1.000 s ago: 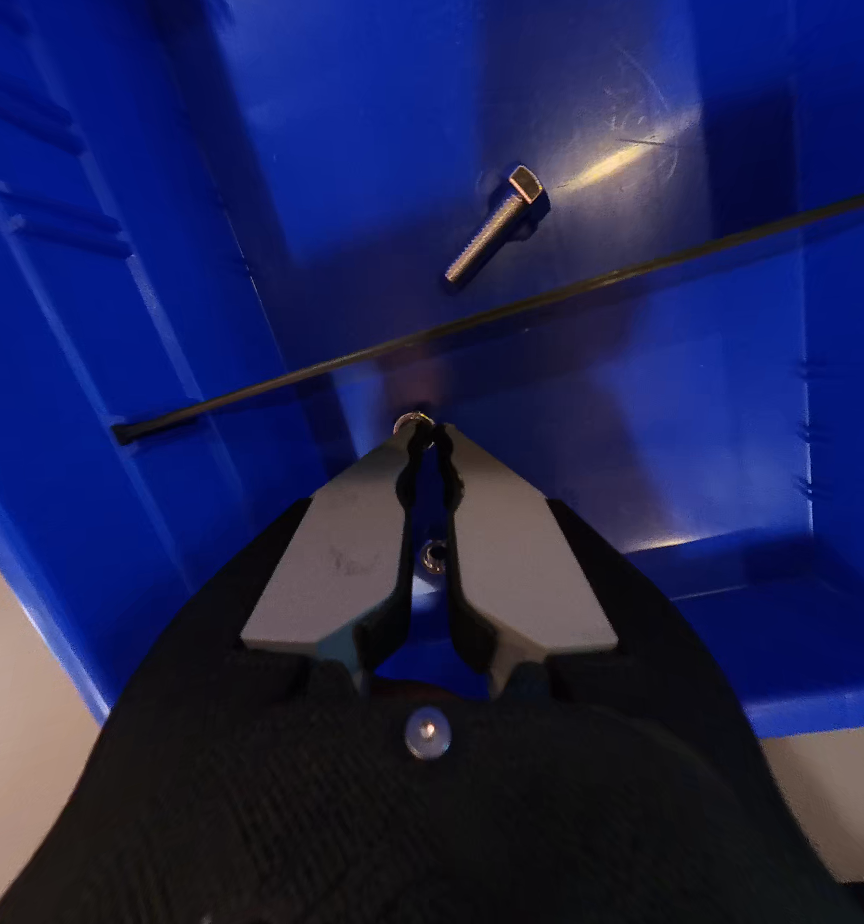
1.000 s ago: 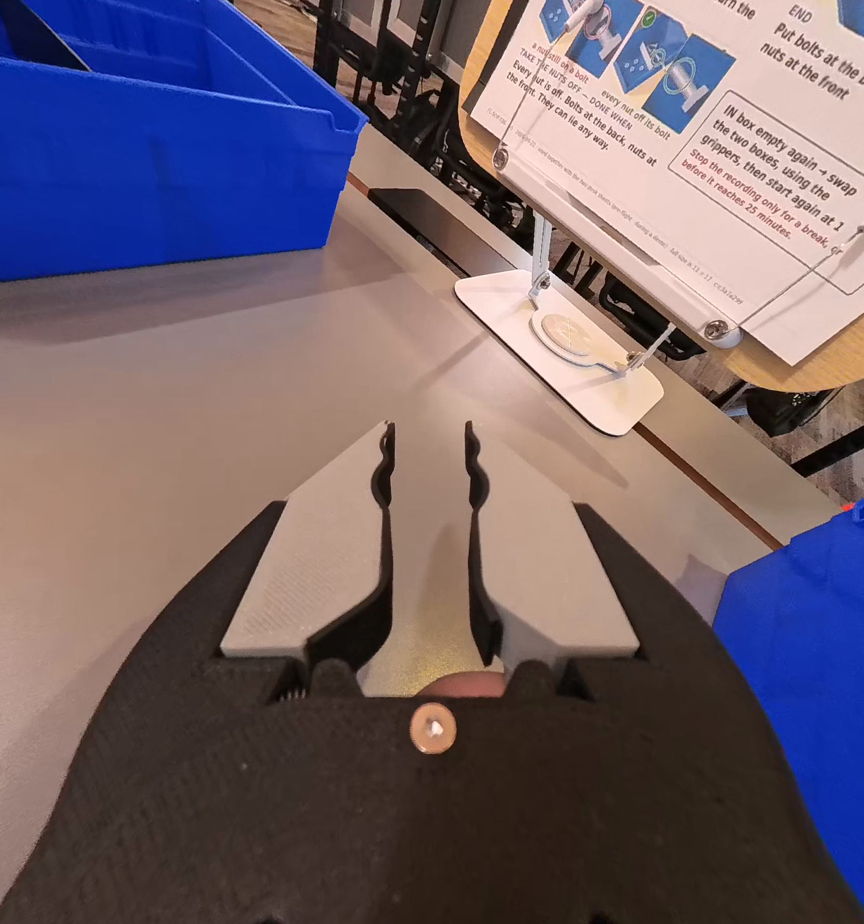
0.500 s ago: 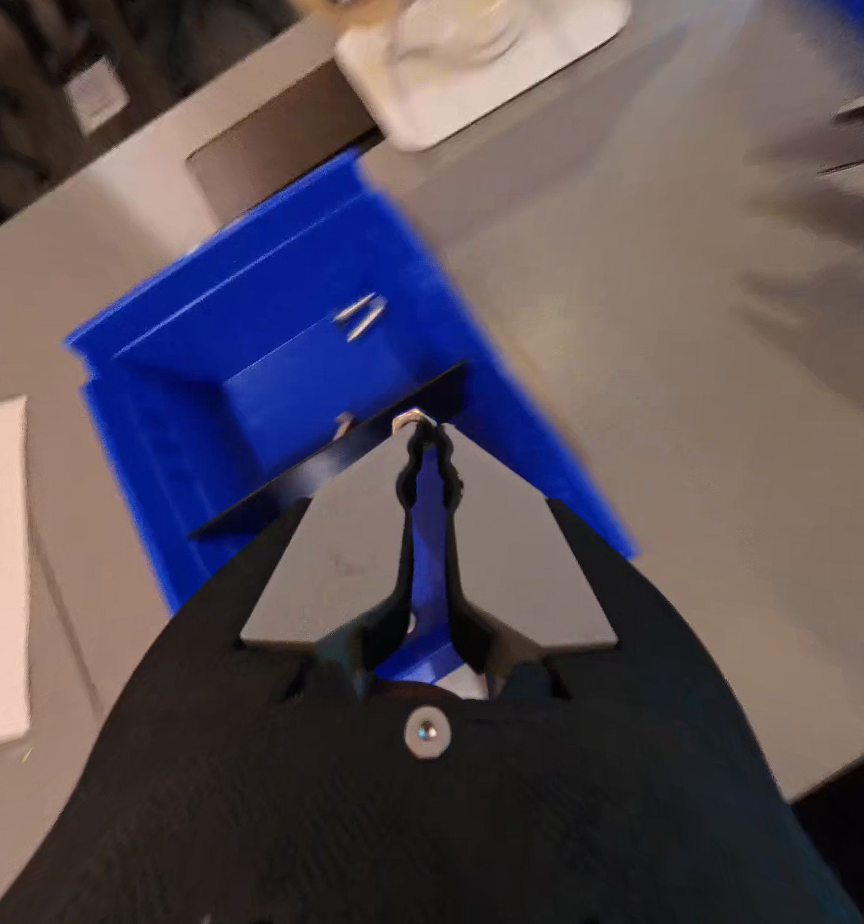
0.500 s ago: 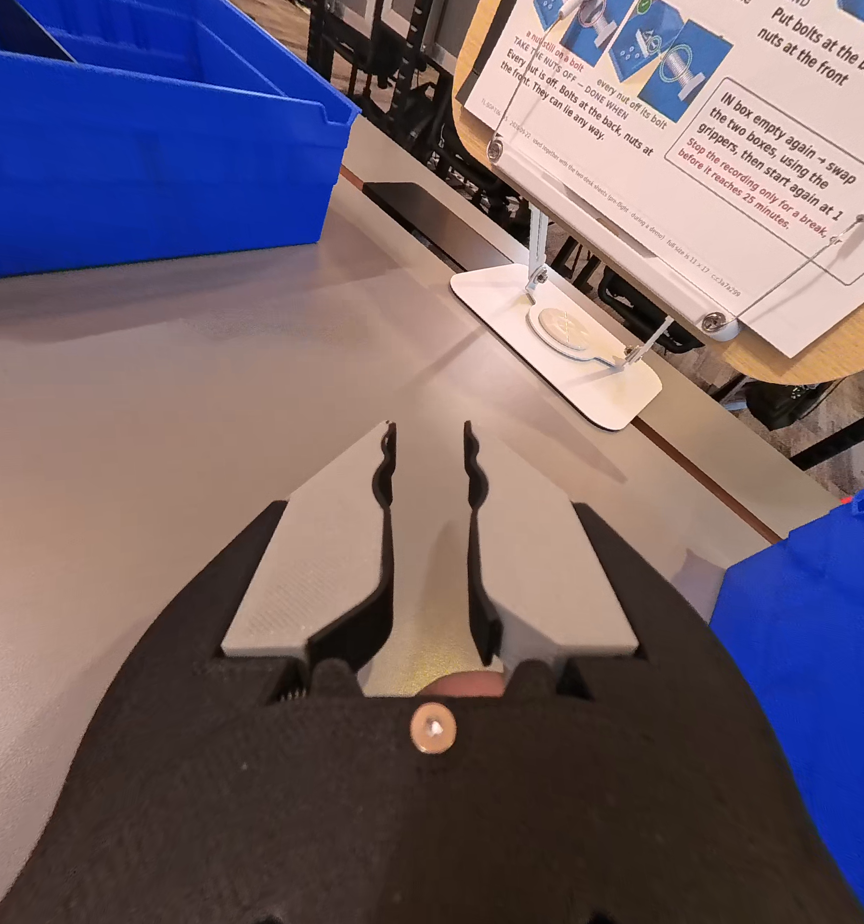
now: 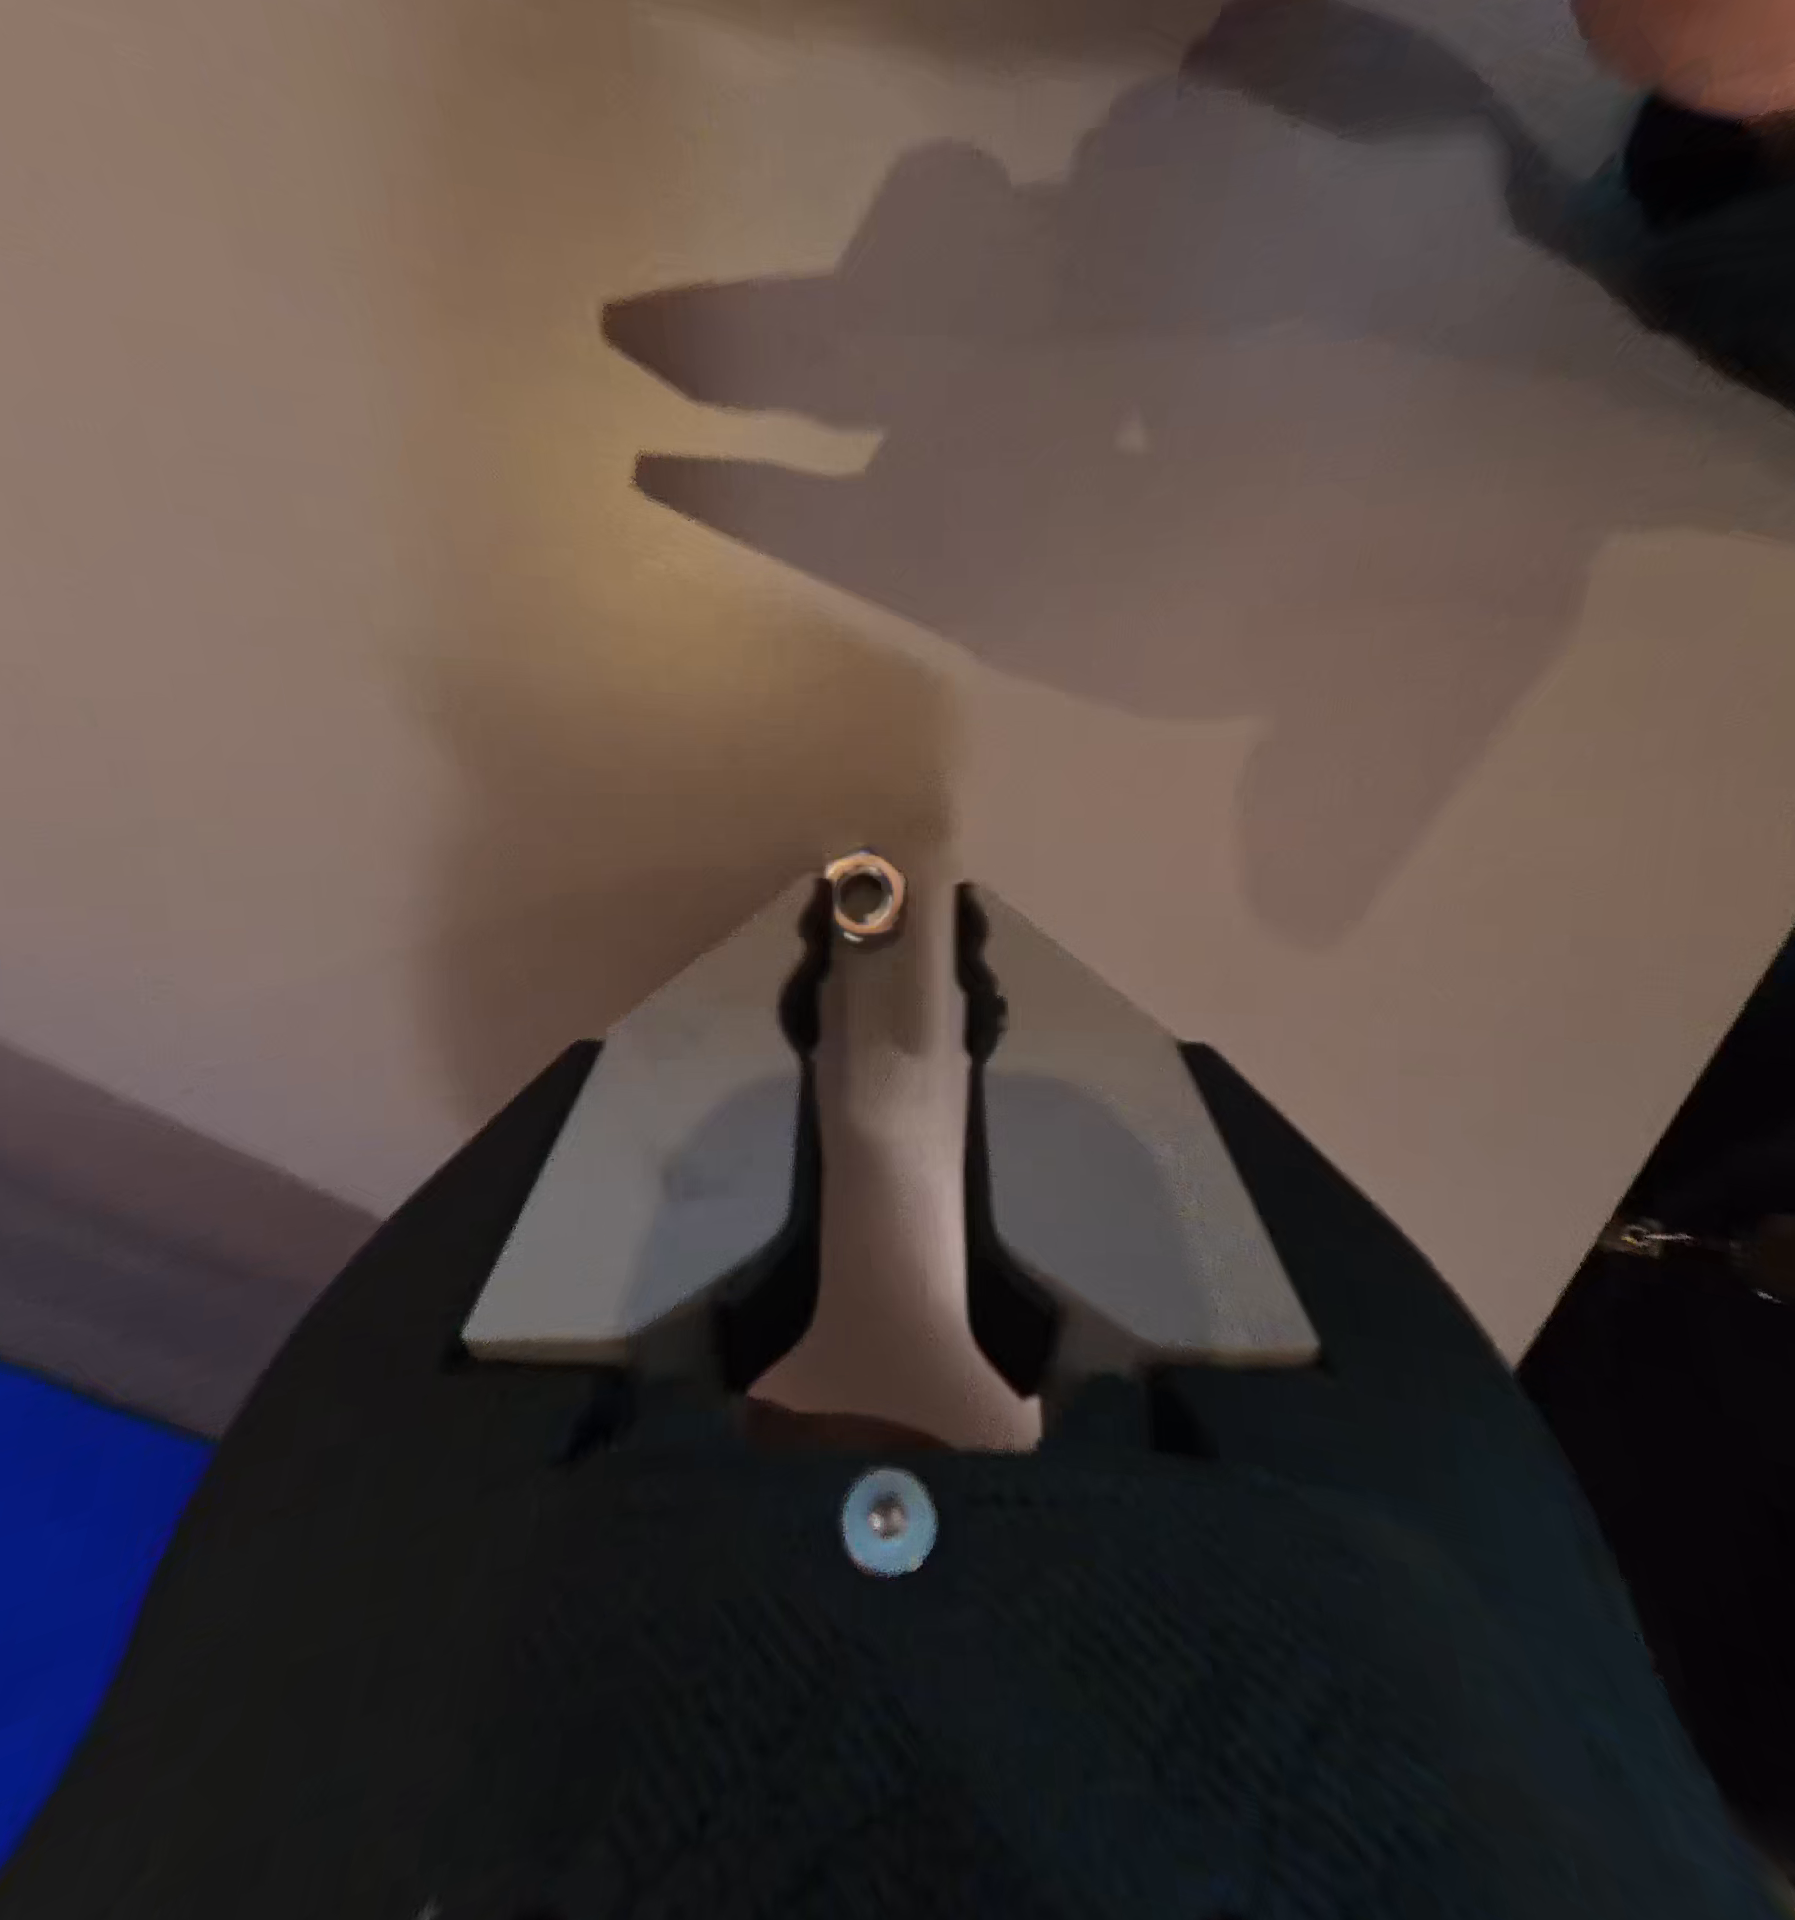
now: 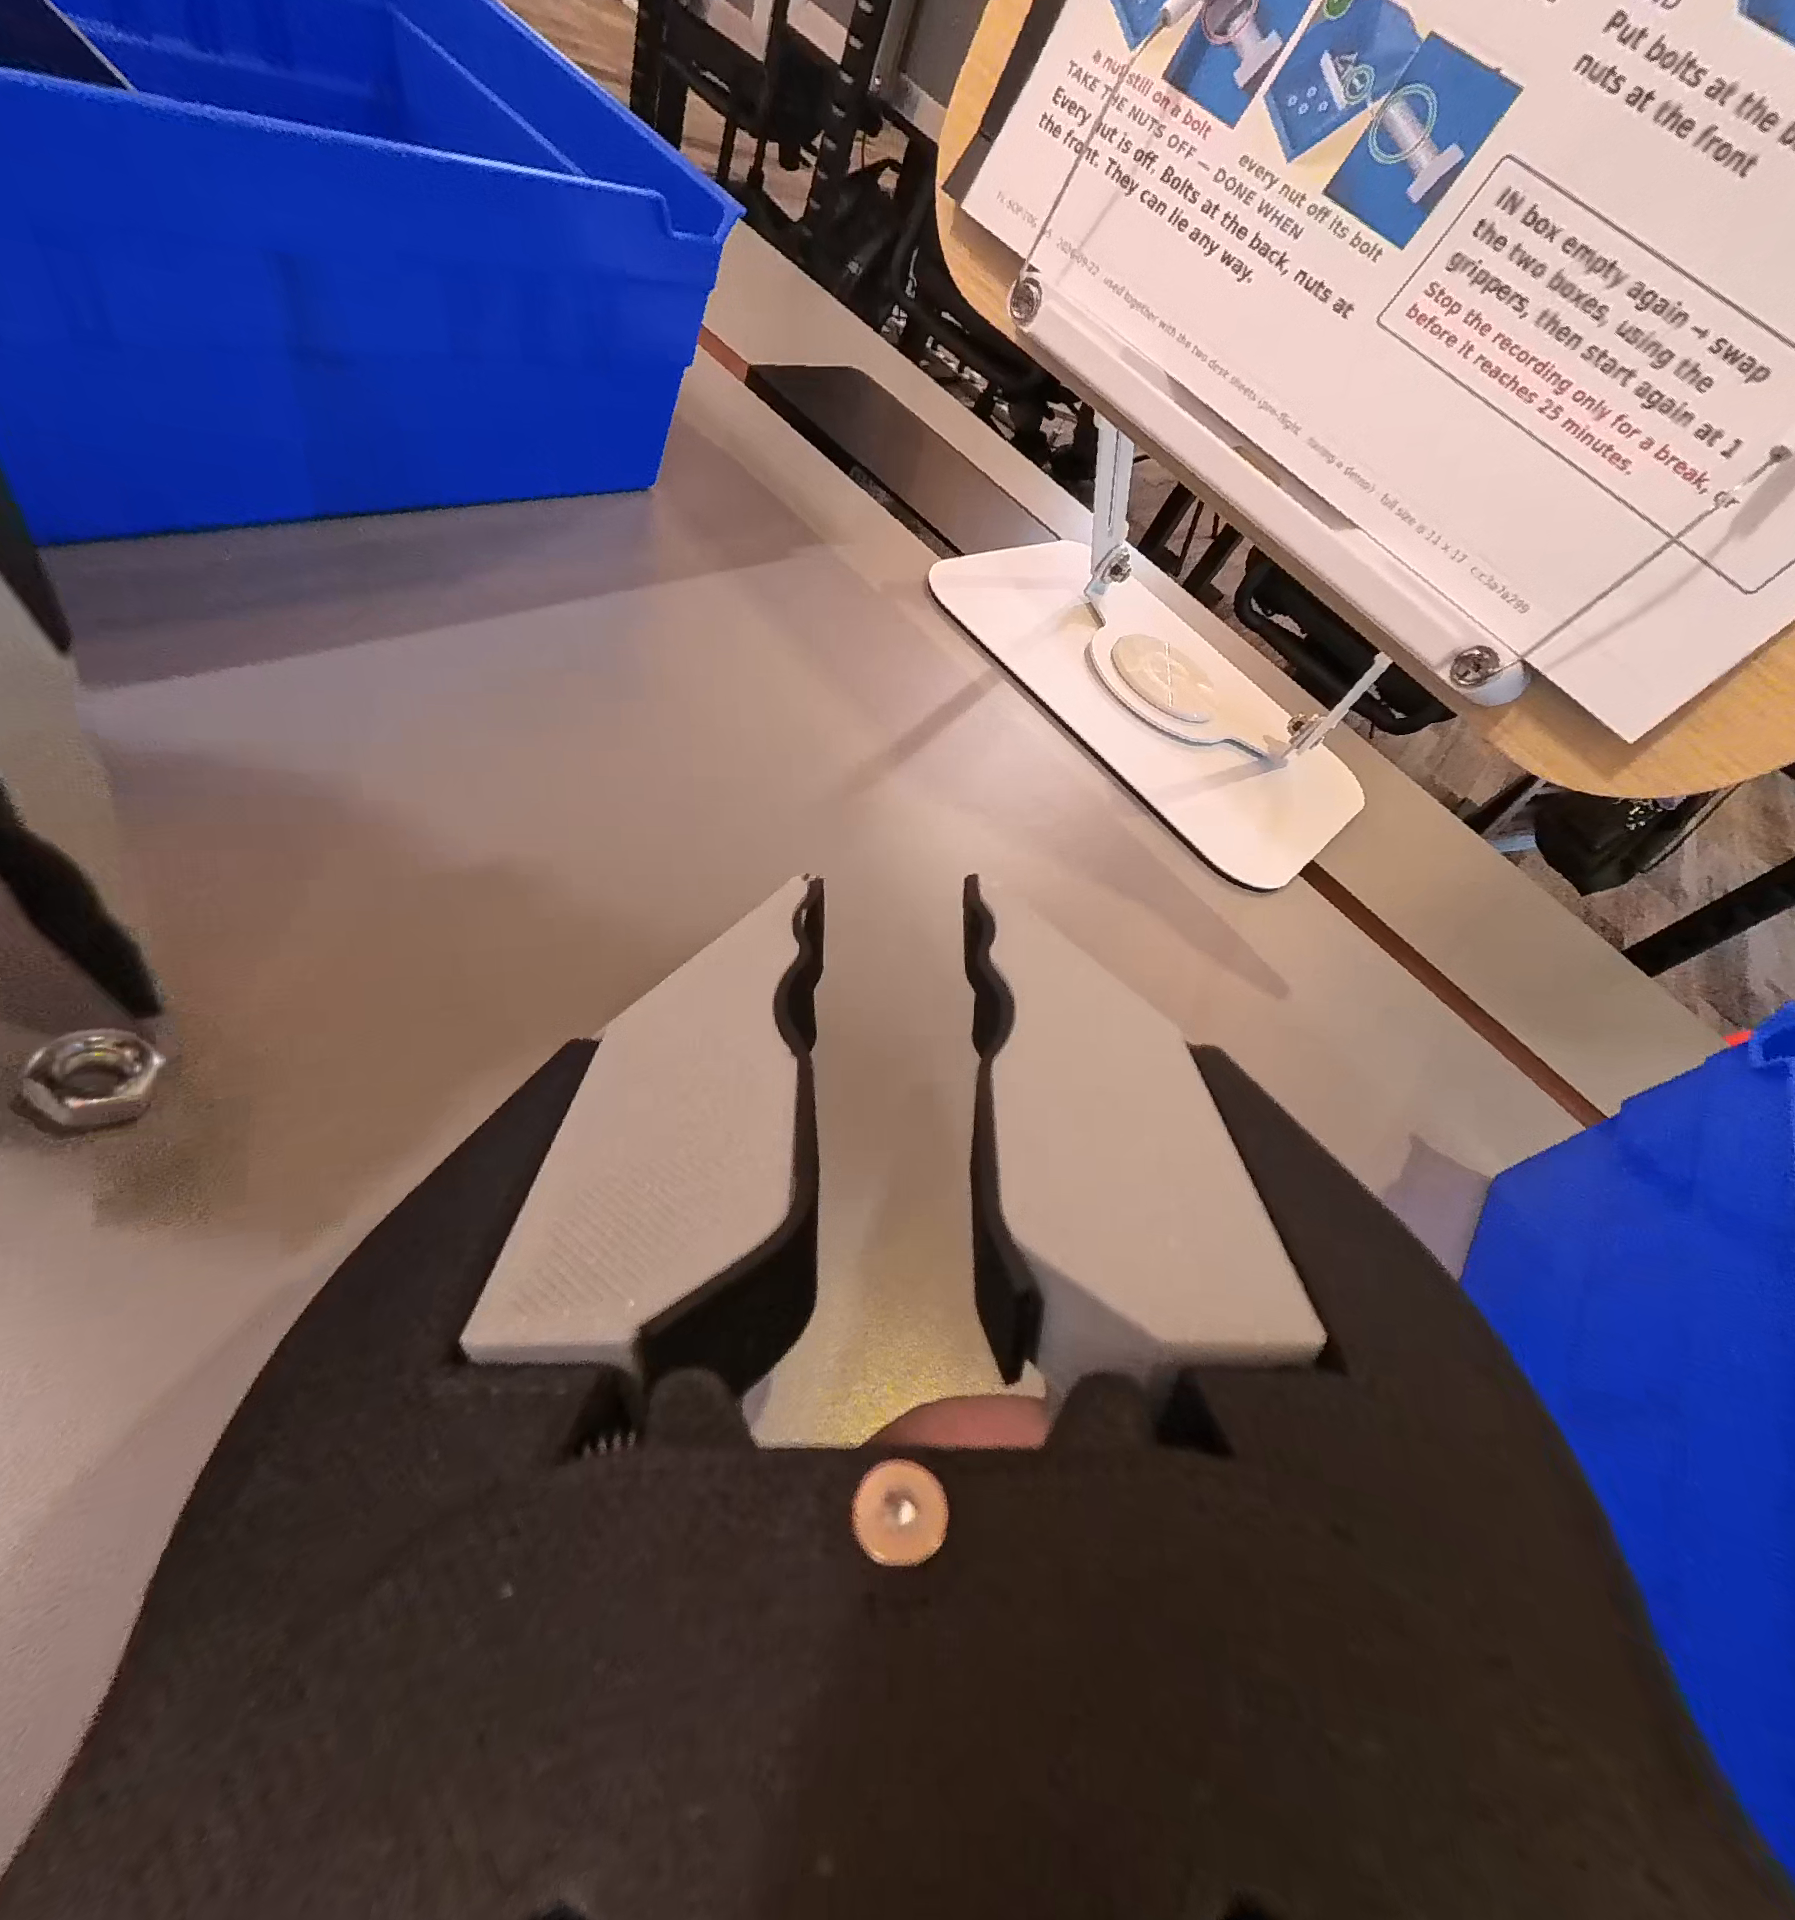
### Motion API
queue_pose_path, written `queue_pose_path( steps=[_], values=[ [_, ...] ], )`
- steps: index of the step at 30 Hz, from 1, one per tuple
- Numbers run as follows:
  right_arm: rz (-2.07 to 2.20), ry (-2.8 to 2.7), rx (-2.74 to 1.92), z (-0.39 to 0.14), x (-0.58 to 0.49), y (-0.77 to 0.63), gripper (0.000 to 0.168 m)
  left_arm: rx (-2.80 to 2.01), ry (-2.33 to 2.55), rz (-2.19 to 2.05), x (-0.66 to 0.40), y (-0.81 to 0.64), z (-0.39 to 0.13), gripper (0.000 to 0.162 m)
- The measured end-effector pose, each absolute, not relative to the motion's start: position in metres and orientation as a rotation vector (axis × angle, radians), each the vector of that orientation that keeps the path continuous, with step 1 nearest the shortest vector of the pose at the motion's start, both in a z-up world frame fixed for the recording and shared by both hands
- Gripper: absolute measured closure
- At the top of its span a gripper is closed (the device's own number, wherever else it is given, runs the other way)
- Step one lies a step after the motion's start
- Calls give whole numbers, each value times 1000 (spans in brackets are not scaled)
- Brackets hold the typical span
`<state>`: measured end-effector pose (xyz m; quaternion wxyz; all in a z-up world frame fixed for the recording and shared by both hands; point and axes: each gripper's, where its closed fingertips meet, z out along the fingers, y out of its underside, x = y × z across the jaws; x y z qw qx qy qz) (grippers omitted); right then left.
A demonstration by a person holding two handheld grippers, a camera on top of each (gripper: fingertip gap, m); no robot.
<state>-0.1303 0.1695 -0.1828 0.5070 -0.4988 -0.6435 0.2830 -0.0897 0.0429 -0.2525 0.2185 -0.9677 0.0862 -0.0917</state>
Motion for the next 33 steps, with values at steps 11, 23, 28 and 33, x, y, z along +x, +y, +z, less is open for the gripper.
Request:
queue_pose_path(
  steps=[11,23,28,33],
  values=[
    [701,-1506,-1221,-177,-129,174,145,-2407,94,-71,-162,45,-149,136],
    [662,-1536,-1154,-176,-130,155,145,-2644,-344,162,-385,17,-182,130],
    [631,-1540,-1107,-172,-130,148,145,-2814,-262,204,-408,24,-231,130],
    [655,-1552,-1134,-177,-131,149,145,-2789,-35,220,-405,45,-235,133]
  ],
)
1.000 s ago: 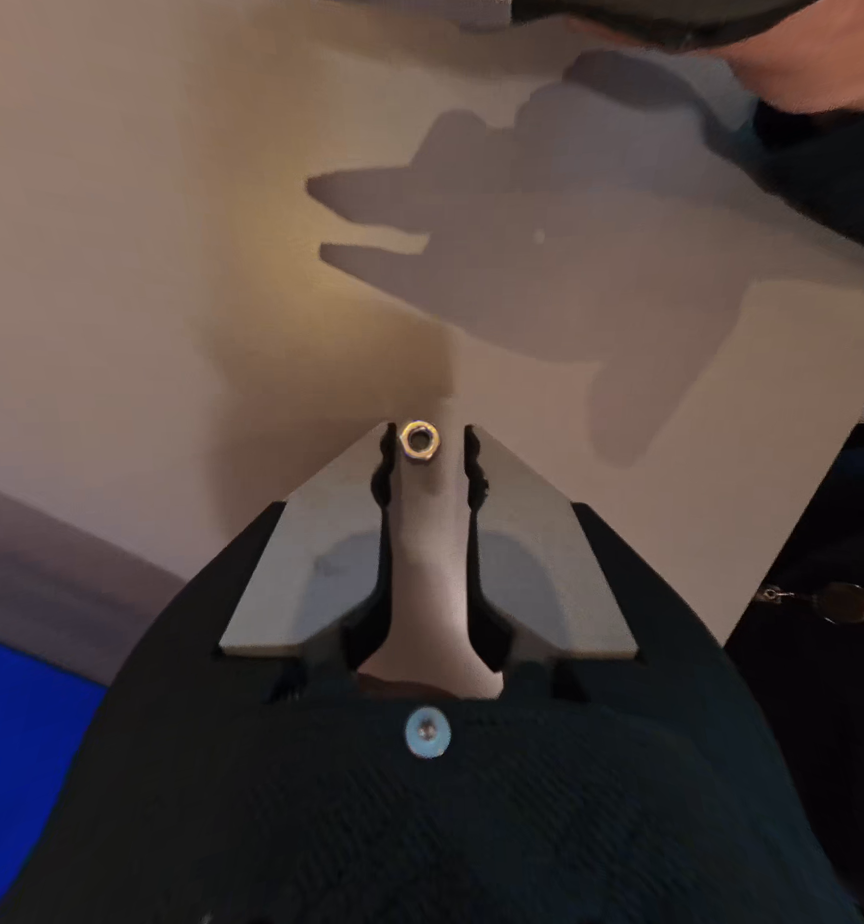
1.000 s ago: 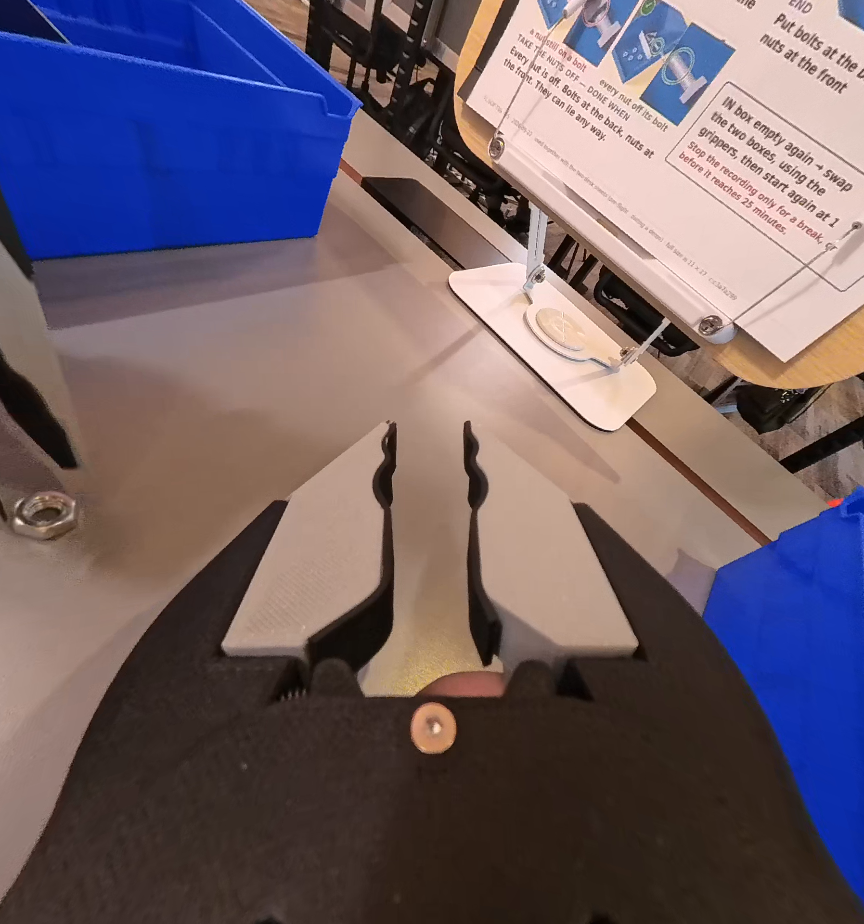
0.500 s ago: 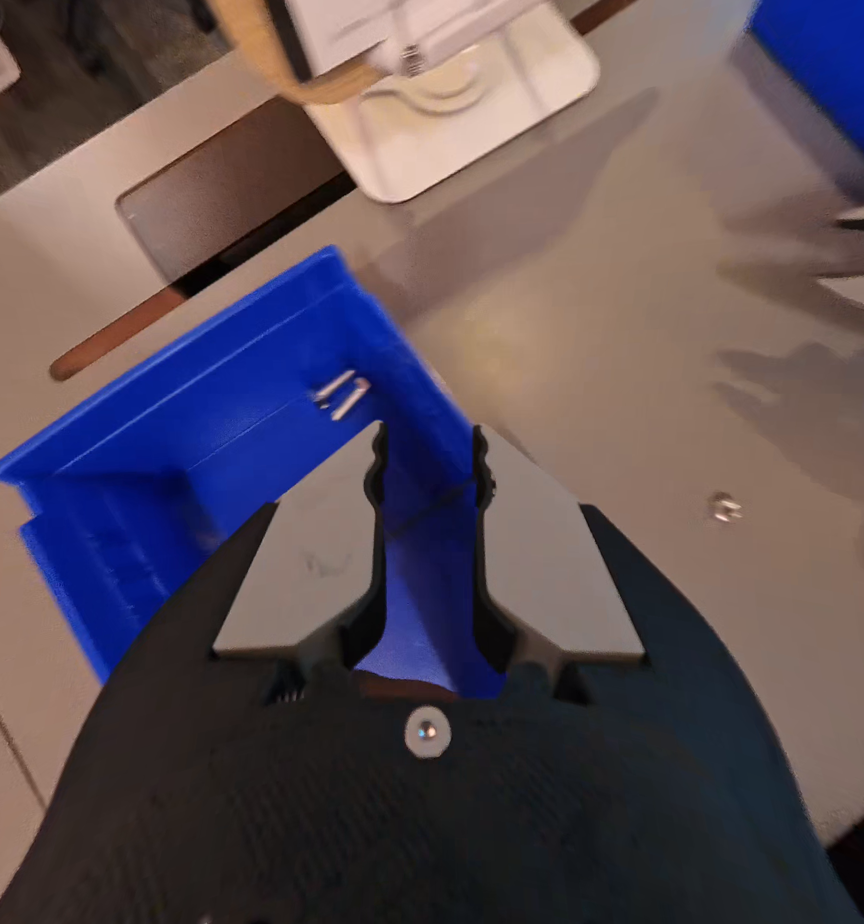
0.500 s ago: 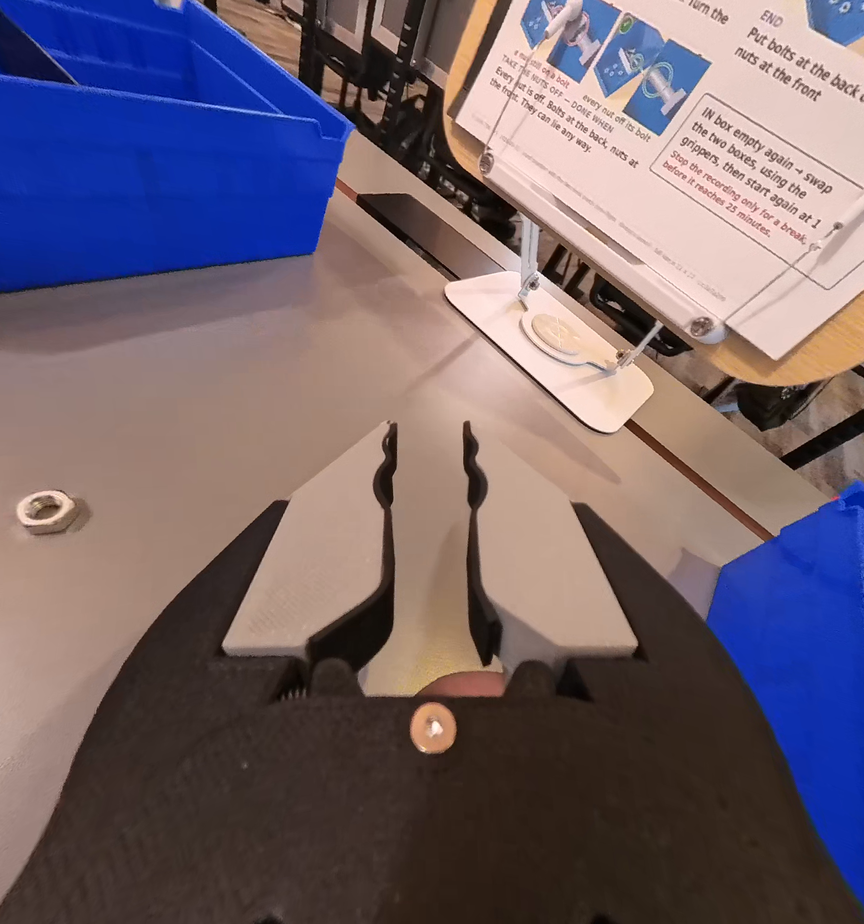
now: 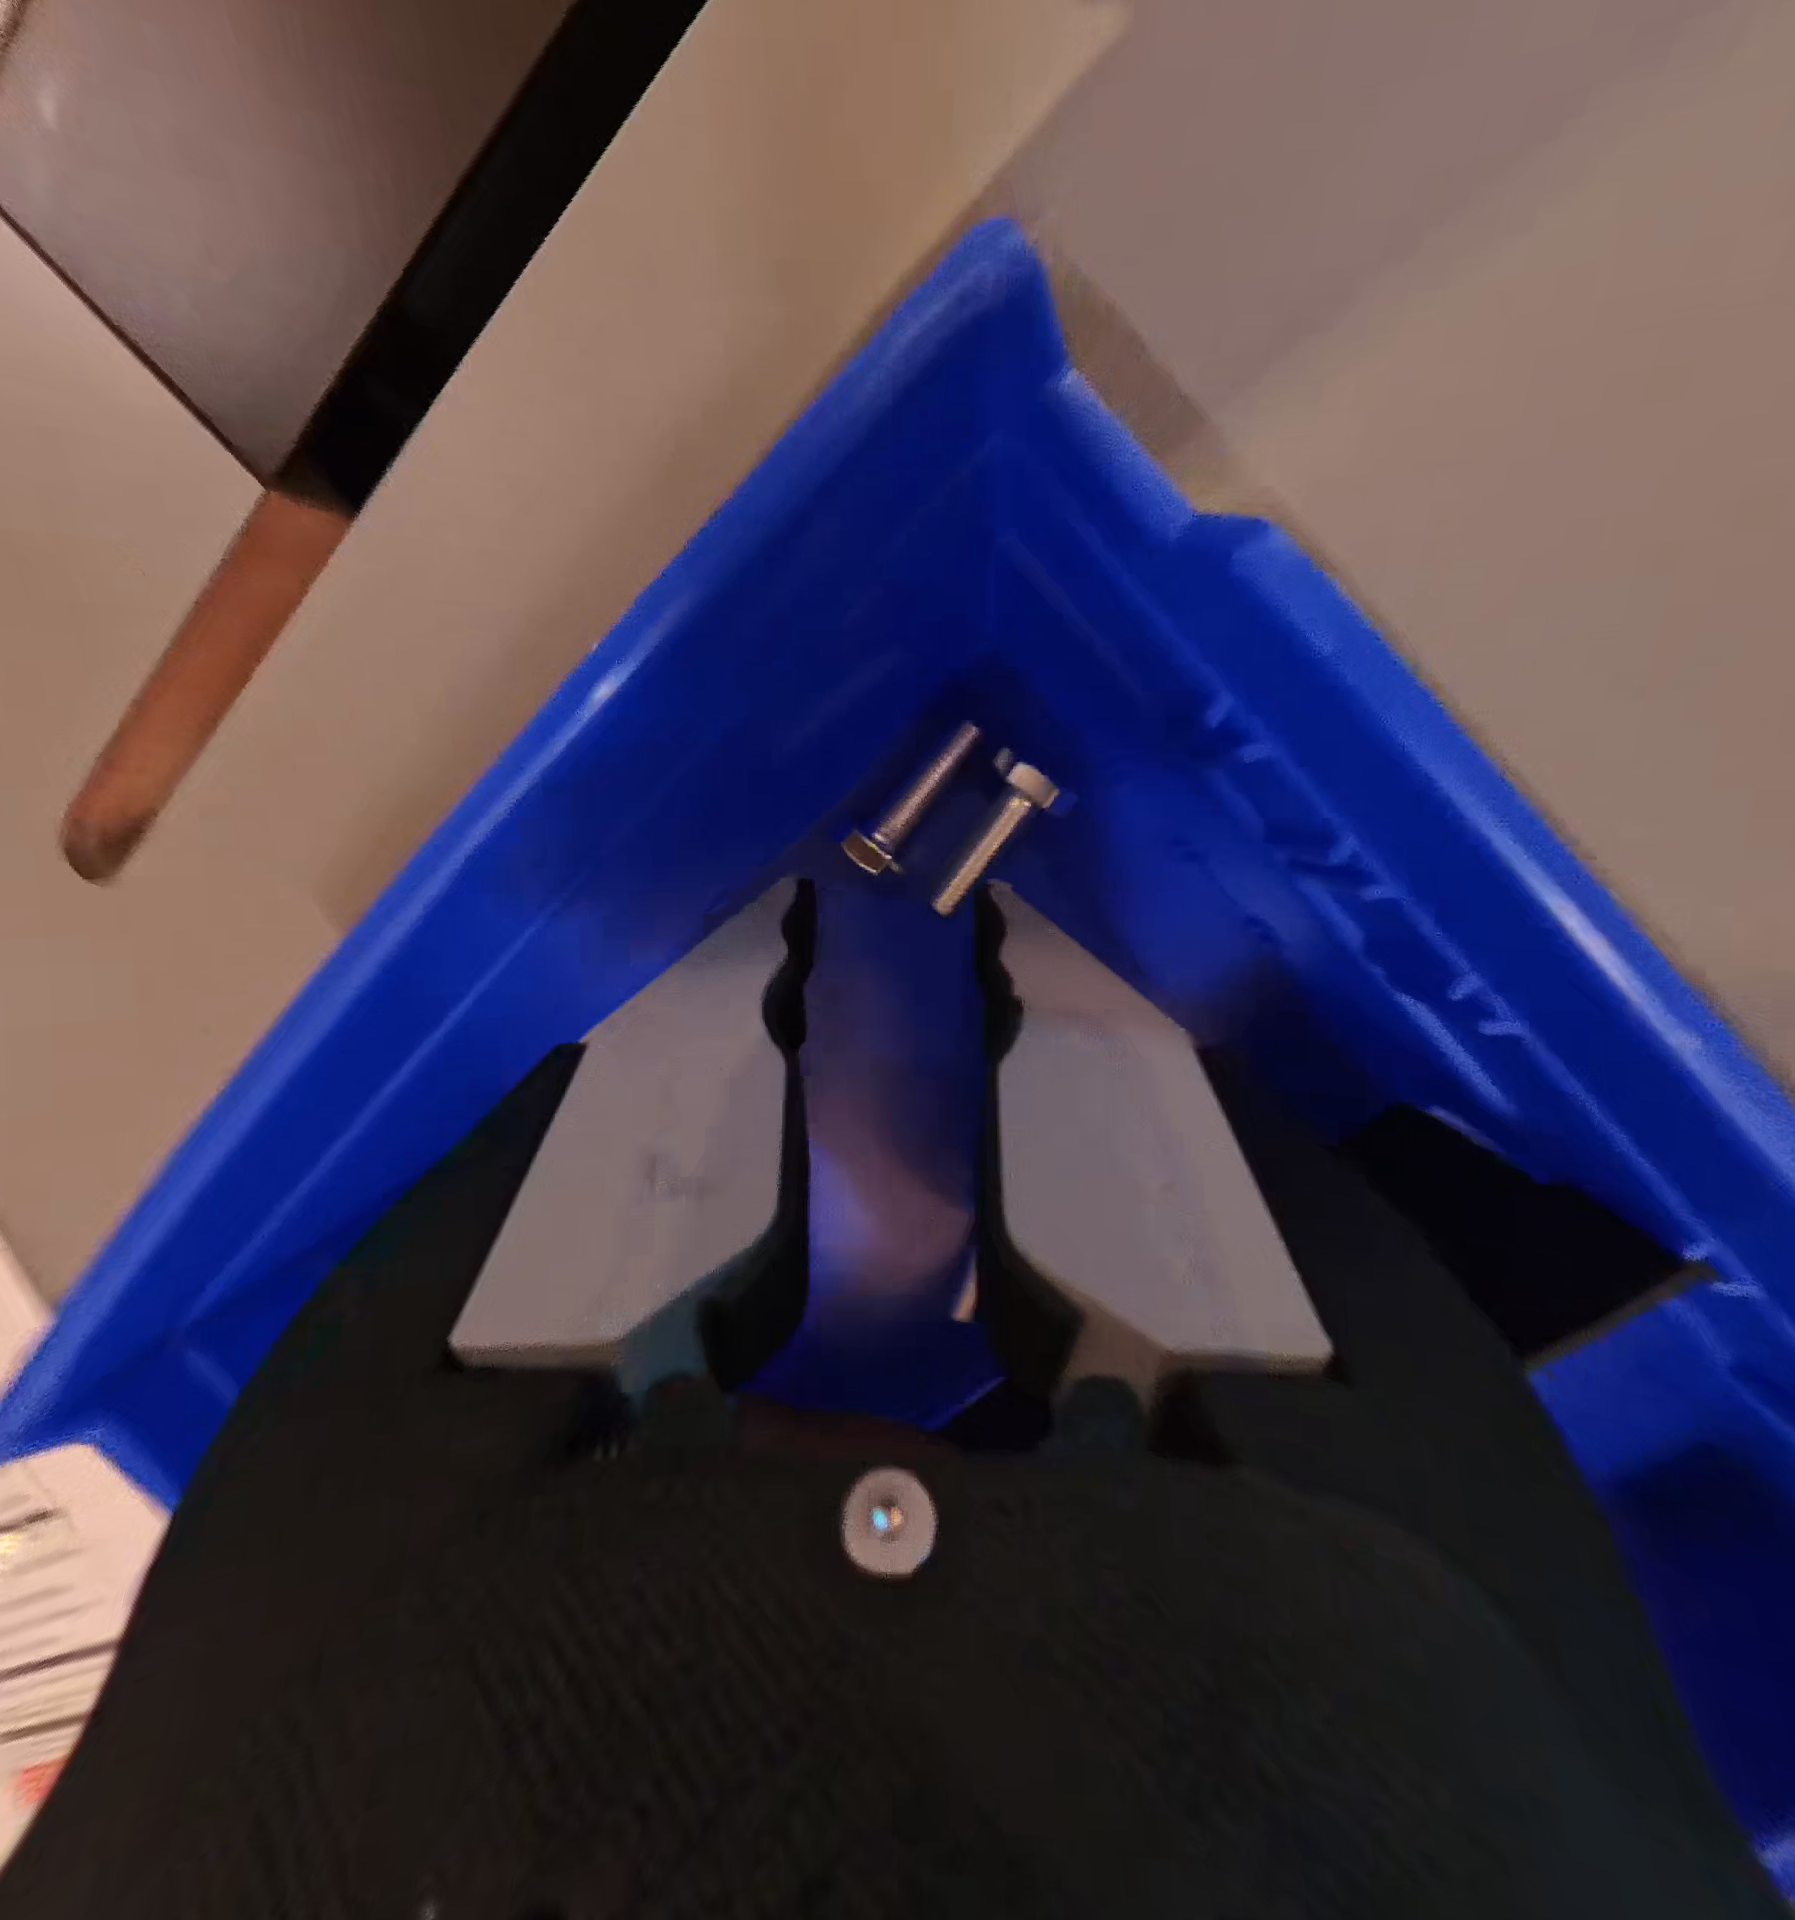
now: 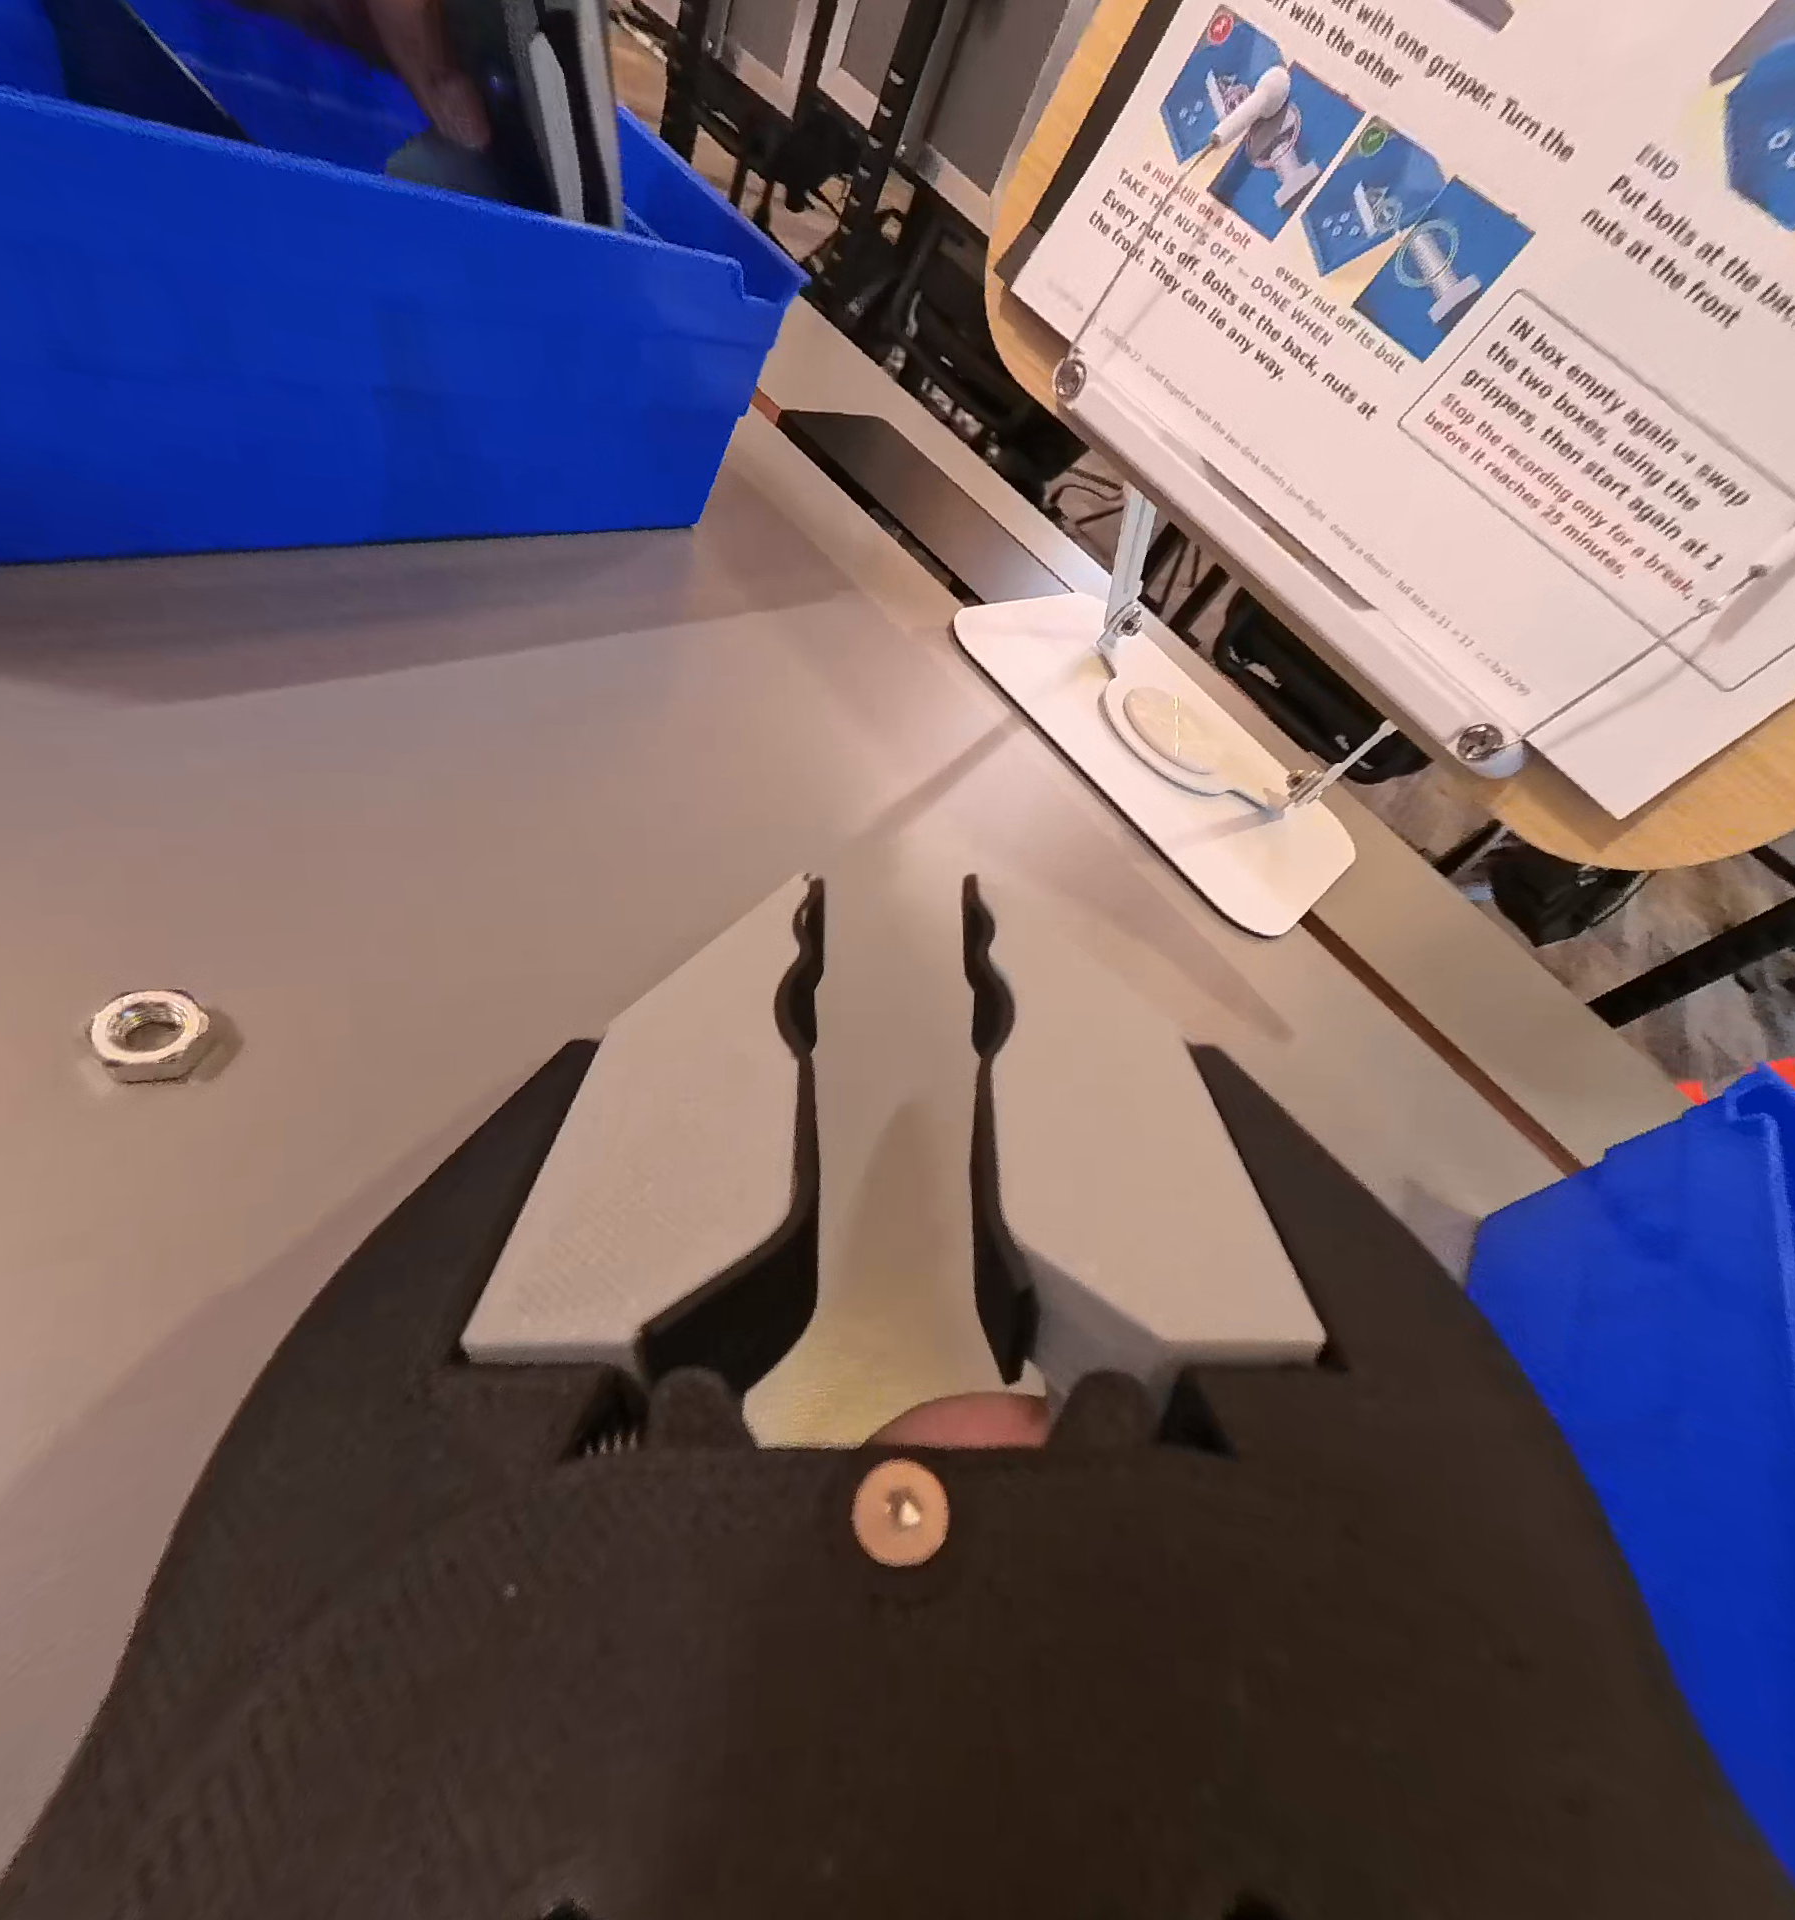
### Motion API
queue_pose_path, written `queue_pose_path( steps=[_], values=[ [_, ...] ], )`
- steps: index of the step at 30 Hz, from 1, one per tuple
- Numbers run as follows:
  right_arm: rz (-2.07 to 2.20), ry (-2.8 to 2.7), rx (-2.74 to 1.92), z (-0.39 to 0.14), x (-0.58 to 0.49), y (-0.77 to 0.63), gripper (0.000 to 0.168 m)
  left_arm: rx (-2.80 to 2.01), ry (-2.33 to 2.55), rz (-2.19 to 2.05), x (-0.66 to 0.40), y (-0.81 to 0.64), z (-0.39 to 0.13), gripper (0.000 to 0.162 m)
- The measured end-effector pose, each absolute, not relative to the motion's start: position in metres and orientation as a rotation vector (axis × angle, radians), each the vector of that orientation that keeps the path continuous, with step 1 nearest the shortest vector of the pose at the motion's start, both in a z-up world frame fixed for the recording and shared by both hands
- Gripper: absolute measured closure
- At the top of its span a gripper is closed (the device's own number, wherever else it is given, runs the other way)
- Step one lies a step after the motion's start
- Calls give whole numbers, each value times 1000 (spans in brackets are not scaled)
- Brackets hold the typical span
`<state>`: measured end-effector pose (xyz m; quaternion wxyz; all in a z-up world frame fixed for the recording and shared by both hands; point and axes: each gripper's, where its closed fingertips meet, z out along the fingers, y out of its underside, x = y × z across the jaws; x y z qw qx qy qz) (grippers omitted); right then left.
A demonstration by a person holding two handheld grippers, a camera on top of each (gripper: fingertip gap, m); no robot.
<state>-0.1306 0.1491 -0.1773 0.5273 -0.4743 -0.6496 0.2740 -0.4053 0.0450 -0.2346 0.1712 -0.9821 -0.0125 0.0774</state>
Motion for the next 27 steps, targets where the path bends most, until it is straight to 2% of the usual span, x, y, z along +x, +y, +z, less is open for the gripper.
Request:
queue_pose_path(
  steps=[3,6,12,14,17,20,27],
  values=[
    [695,-1567,-1176,-184,-132,149,144,-2776,232,369,-414,50,-231,137],
    [716,-1575,-1201,-189,-133,150,144,-2775,346,388,-418,57,-233,156],
    [732,-1563,-1218,-188,-132,154,144,-2818,485,289,-411,58,-251,154],
    [739,-1561,-1214,-186,-131,153,144,-2818,505,227,-405,57,-253,145],
    [732,-1562,-1199,-184,-131,151,144,-2863,596,281,-410,46,-261,141],
    [731,-1564,-1187,-183,-131,149,145,-2871,593,347,-419,47,-263,155],
    [744,-1555,-1176,-178,-129,147,145,-2820,516,423,-421,38,-253,154]
  ],
)
